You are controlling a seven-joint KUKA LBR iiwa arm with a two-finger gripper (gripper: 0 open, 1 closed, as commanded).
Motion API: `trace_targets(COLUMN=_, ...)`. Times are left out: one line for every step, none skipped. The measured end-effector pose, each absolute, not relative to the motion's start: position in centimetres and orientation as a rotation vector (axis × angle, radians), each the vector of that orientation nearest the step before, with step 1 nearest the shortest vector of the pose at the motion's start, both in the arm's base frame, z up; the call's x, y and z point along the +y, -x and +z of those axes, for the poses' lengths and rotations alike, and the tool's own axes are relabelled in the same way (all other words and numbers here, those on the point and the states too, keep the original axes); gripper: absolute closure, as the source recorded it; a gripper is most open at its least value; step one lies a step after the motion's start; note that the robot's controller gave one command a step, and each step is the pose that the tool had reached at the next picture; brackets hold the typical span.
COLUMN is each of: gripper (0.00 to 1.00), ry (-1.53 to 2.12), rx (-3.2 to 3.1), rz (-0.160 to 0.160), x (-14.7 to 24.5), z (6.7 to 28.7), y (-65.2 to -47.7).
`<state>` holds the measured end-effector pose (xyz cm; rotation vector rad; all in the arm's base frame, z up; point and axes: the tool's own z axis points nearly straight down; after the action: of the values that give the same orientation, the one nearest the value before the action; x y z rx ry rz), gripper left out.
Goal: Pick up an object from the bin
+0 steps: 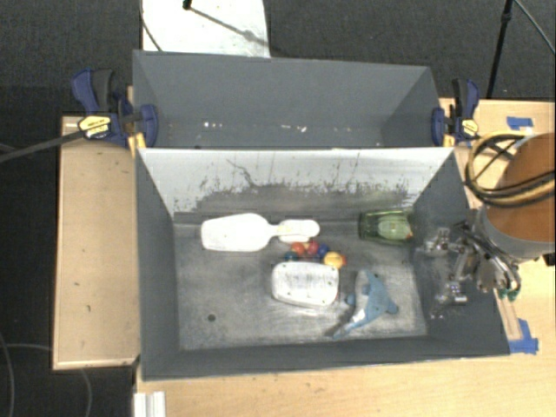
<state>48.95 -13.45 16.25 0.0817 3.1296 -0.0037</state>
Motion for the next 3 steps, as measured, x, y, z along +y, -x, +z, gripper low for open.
trace_targets(gripper=1.0, ry=-0.496, rx=3.093, rz=-0.001, x=-10.1, z=7.3, y=-48.9)
trace_targets(gripper=1.0, ry=-0.495, rx=3.093, rz=-0.001, x=-10.1, z=7.3, y=-48.9)
trace_targets(gripper=0.0, ry=-0.075, rx=3.136, rz=-0.001, x=-11.6, z=7.3, y=-51.7)
